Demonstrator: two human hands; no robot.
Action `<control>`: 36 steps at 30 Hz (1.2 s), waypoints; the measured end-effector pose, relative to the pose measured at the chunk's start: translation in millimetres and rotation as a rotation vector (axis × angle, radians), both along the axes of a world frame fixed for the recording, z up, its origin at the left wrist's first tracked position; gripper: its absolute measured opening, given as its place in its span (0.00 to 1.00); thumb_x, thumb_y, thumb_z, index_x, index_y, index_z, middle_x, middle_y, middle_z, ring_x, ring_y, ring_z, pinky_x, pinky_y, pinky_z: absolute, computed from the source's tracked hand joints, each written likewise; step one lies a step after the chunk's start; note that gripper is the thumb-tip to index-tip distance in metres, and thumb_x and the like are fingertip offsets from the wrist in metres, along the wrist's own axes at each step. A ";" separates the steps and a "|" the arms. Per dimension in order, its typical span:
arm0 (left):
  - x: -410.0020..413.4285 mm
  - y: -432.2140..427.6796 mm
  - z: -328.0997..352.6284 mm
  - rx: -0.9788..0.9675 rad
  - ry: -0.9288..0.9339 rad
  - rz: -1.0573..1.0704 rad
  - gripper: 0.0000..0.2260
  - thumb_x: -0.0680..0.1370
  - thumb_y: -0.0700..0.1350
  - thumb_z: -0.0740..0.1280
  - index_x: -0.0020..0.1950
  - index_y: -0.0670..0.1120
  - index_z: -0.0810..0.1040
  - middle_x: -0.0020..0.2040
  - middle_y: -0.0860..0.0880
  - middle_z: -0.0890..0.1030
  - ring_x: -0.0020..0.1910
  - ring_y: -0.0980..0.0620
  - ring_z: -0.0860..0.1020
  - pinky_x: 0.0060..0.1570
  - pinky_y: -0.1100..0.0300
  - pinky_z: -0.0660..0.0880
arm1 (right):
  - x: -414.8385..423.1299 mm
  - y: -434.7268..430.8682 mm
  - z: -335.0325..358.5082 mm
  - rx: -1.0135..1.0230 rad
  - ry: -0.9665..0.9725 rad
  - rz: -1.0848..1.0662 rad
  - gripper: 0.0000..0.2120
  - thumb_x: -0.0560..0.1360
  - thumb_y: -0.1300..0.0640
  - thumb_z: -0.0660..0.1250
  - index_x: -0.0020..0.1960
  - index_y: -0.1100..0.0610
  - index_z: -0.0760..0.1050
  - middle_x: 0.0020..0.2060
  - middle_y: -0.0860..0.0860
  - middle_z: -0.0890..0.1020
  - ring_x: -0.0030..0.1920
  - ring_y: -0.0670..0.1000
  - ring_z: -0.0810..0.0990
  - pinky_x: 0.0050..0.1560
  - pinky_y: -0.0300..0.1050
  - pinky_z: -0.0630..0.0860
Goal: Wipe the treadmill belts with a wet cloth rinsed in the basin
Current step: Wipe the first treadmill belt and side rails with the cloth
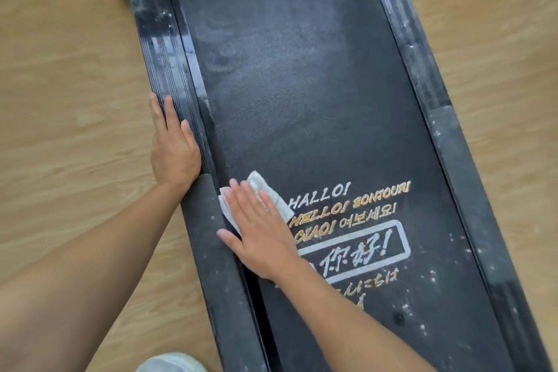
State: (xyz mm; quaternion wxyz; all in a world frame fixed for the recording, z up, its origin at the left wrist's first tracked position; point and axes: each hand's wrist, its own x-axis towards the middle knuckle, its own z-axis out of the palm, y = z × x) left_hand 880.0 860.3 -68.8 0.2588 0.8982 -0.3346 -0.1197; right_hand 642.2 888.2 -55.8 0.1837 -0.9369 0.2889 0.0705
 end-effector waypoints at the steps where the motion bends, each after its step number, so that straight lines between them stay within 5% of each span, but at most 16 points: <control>1: 1.0 -0.4 0.3 -0.002 0.010 -0.009 0.26 0.88 0.50 0.51 0.85 0.47 0.54 0.87 0.49 0.47 0.80 0.43 0.63 0.64 0.42 0.75 | -14.7 -19.5 0.0 -0.035 -0.007 0.028 0.37 0.86 0.35 0.50 0.87 0.54 0.45 0.86 0.50 0.45 0.85 0.49 0.41 0.84 0.57 0.51; 3: -1.3 -1.9 0.6 0.008 0.018 -0.012 0.26 0.88 0.50 0.51 0.85 0.46 0.54 0.87 0.49 0.46 0.81 0.44 0.62 0.64 0.42 0.74 | -56.8 -73.0 -3.6 -0.110 0.032 -0.041 0.36 0.86 0.35 0.49 0.87 0.53 0.45 0.86 0.49 0.45 0.85 0.49 0.42 0.84 0.56 0.50; 8: -3.9 -2.8 -0.8 0.020 -0.013 0.027 0.25 0.87 0.49 0.51 0.85 0.47 0.55 0.86 0.50 0.47 0.80 0.45 0.63 0.61 0.43 0.75 | -174.7 -218.8 4.6 -0.081 0.120 -0.633 0.37 0.84 0.36 0.48 0.86 0.51 0.42 0.86 0.51 0.45 0.85 0.50 0.43 0.84 0.61 0.49; 13: -2.1 -2.6 -0.4 0.051 -0.022 0.049 0.26 0.87 0.50 0.51 0.85 0.48 0.55 0.86 0.51 0.47 0.76 0.43 0.68 0.56 0.42 0.77 | -128.7 -185.4 2.0 -0.059 0.103 -0.964 0.45 0.80 0.26 0.38 0.86 0.56 0.42 0.86 0.55 0.45 0.85 0.54 0.43 0.83 0.63 0.47; 15: -5.0 -2.6 -0.4 0.055 -0.007 0.037 0.26 0.86 0.50 0.51 0.85 0.47 0.55 0.86 0.50 0.47 0.75 0.40 0.70 0.58 0.40 0.76 | -83.7 -125.6 2.4 -0.037 0.097 -0.875 0.45 0.82 0.27 0.40 0.86 0.58 0.39 0.86 0.55 0.41 0.85 0.54 0.39 0.84 0.63 0.45; 19: -6.1 -3.2 6.7 0.059 0.023 0.023 0.26 0.87 0.49 0.51 0.85 0.46 0.55 0.86 0.48 0.48 0.74 0.39 0.69 0.62 0.42 0.73 | -0.9 15.3 3.6 0.008 0.053 -0.333 0.41 0.85 0.34 0.51 0.86 0.58 0.43 0.86 0.55 0.43 0.85 0.55 0.39 0.83 0.61 0.49; 24: -6.4 -5.3 12.2 0.056 0.039 0.010 0.26 0.88 0.49 0.51 0.86 0.46 0.53 0.87 0.48 0.47 0.76 0.41 0.67 0.61 0.43 0.74 | -35.7 -16.6 -4.9 -0.022 0.048 -0.167 0.36 0.86 0.36 0.49 0.87 0.54 0.44 0.86 0.50 0.45 0.85 0.50 0.41 0.84 0.56 0.47; 30: 0.5 -1.6 2.6 0.067 0.046 -0.007 0.26 0.88 0.50 0.49 0.86 0.47 0.52 0.87 0.49 0.46 0.80 0.45 0.61 0.65 0.43 0.72 | -167.0 -186.3 1.4 -0.065 0.163 -0.798 0.37 0.85 0.37 0.51 0.86 0.52 0.42 0.86 0.52 0.47 0.85 0.52 0.45 0.84 0.59 0.49; 36: 1.4 -2.8 1.0 0.091 0.013 -0.001 0.26 0.88 0.51 0.48 0.86 0.47 0.52 0.87 0.49 0.46 0.80 0.44 0.63 0.64 0.43 0.73 | -143.7 -168.9 -1.4 -0.077 0.096 -1.067 0.42 0.83 0.30 0.46 0.86 0.56 0.41 0.86 0.54 0.45 0.85 0.53 0.43 0.84 0.58 0.45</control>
